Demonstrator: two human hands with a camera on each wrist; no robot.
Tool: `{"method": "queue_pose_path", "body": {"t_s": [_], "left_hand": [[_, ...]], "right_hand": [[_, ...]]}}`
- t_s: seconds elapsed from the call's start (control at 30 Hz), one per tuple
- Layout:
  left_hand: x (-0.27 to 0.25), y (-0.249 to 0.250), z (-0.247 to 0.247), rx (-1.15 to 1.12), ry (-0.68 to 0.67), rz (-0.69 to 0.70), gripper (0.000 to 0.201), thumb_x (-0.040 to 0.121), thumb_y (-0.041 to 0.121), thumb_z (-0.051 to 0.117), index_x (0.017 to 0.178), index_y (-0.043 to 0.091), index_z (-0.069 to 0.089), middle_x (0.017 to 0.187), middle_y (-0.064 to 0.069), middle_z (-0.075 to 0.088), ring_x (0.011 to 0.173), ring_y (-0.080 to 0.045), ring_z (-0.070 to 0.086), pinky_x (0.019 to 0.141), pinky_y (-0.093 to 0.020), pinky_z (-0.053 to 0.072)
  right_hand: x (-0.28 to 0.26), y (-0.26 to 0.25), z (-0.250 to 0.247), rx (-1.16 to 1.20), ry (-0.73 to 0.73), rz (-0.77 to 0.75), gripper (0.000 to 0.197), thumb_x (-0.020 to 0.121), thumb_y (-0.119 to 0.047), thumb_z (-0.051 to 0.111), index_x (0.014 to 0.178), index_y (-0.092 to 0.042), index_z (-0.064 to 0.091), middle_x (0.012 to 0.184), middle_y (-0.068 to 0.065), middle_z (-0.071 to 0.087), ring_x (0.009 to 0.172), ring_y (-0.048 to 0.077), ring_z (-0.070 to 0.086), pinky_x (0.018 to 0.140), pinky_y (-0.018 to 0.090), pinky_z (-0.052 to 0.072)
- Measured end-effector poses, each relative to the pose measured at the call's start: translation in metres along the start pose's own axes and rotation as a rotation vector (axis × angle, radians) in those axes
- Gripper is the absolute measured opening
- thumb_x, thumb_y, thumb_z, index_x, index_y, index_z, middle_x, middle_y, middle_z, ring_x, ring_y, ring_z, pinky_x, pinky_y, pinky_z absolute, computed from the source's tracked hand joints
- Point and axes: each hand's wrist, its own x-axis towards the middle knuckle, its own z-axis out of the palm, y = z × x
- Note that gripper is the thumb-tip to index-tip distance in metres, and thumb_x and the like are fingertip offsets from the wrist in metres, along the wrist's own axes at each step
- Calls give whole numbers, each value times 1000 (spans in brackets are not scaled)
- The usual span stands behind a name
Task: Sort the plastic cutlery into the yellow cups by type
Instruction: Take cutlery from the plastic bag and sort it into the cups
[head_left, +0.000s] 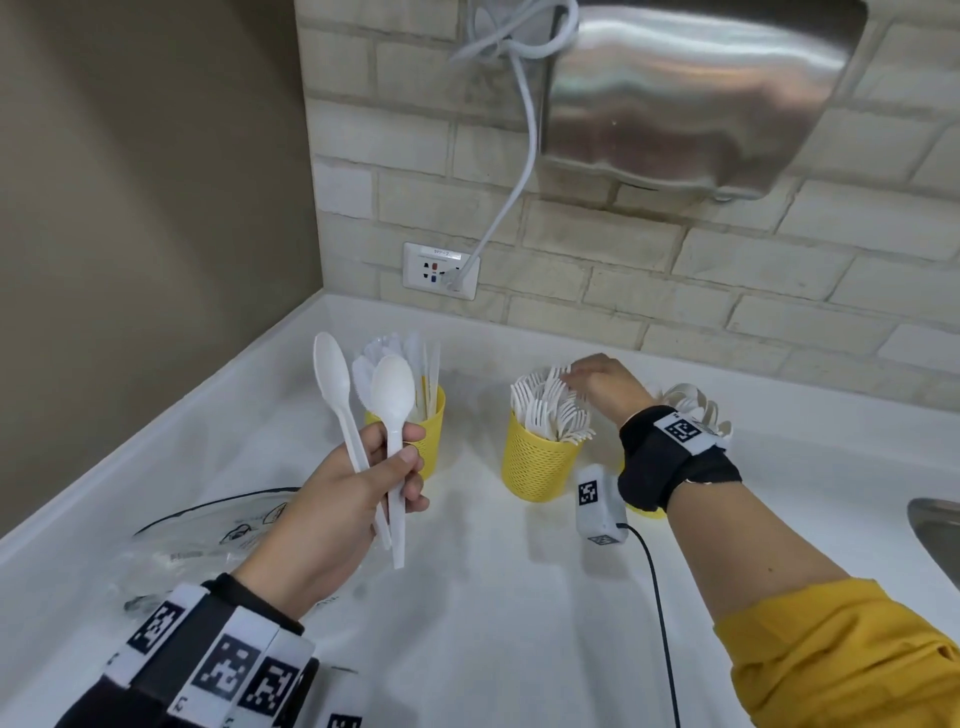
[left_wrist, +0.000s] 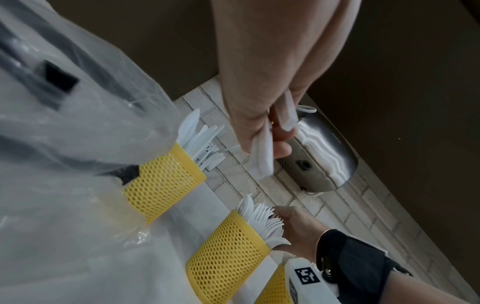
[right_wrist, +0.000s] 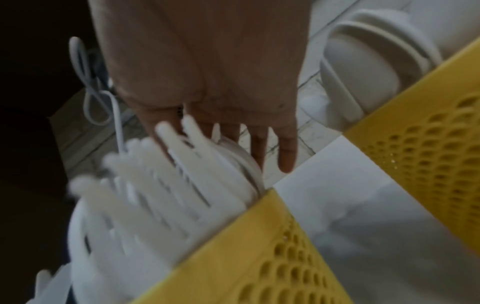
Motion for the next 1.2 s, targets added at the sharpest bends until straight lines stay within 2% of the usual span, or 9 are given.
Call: {"method": "queue_pose_path", "body": {"t_s": [0.13, 0.23, 0.33, 0.47, 0.57, 0.67, 0.83, 1.0, 1.2], "left_hand": [[0, 2, 4, -9, -31, -8, 16, 93, 0, 43, 92, 11, 55, 67, 0, 49, 51, -10, 48, 55, -21, 50], [1, 1, 8, 0, -53, -27, 17, 94, 1, 43, 89, 14, 52, 67, 1, 54, 51, -10, 50, 55, -21, 51], [1, 0, 11, 18, -84, -51, 16, 94, 2, 44, 92, 17, 50, 64, 3, 57, 51, -10, 50, 55, -23, 52], [3, 1, 16, 50, -141, -48, 14, 95, 4, 43, 87, 13, 51, 61, 3, 54, 48, -8, 48, 56, -21, 49], [3, 1, 24, 97, -205, -44, 16, 95, 7, 44, 84, 11, 54, 65, 3, 54, 49, -7, 48, 57, -21, 49], [0, -1, 33, 151, -308, -86, 13, 95, 12, 46, 87, 7, 55, 63, 2, 55, 51, -8, 50, 59, -23, 51], [-10, -6, 36, 176, -584, -287, 24, 87, 30, 49, 77, 10, 57, 50, 4, 46, 45, -10, 47, 58, -27, 52], [-18, -9, 46, 233, -846, -470, 26, 82, 35, 60, 62, 18, 59, 39, 10, 35, 38, -6, 40, 54, -24, 53], [-21, -21, 67, 319, -623, -444, 20, 78, 24, 67, 91, 11, 58, 69, 0, 61, 60, -12, 62, 71, -31, 53]], "right_hand": [[-3, 2, 3, -71, 105, -102, 16, 91, -17, 52, 105, -12, 58, 118, 14, 53, 99, 27, 53, 82, 36, 48], [-8, 5, 8, -291, -85, -135, 44, 99, -29, 33, 141, -17, 34, 150, 4, 34, 137, 21, 31, 114, 35, 22], [-13, 3, 9, -533, -95, -151, 49, 99, -37, 28, 145, -19, 28, 154, 3, 27, 145, 25, 11, 117, 46, 11], [-44, -32, 13, -339, 212, -488, 45, 88, -36, 43, 123, -12, 56, 120, 10, 56, 121, 22, 45, 96, 32, 35], [-85, -58, 29, 43, -121, -493, 16, 89, -22, 59, 101, -14, 67, 88, -1, 60, 79, 1, 54, 74, 17, 41], [-112, -62, 41, 231, -404, -425, 11, 89, -11, 59, 89, 0, 62, 67, 12, 58, 52, 15, 52, 55, 22, 46], [-122, -57, 31, 521, -354, -348, 8, 79, -12, 60, 76, -7, 55, 65, 2, 52, 50, 7, 46, 49, 17, 38], [-141, -50, 21, 539, -455, -225, 34, 83, -16, 57, 115, -24, 46, 77, 0, 52, 46, 10, 45, 44, 19, 35], [-153, -47, -3, 389, -350, -236, 18, 94, -4, 46, 90, -20, 53, 73, 9, 60, 40, 10, 35, 39, 14, 28]]}}
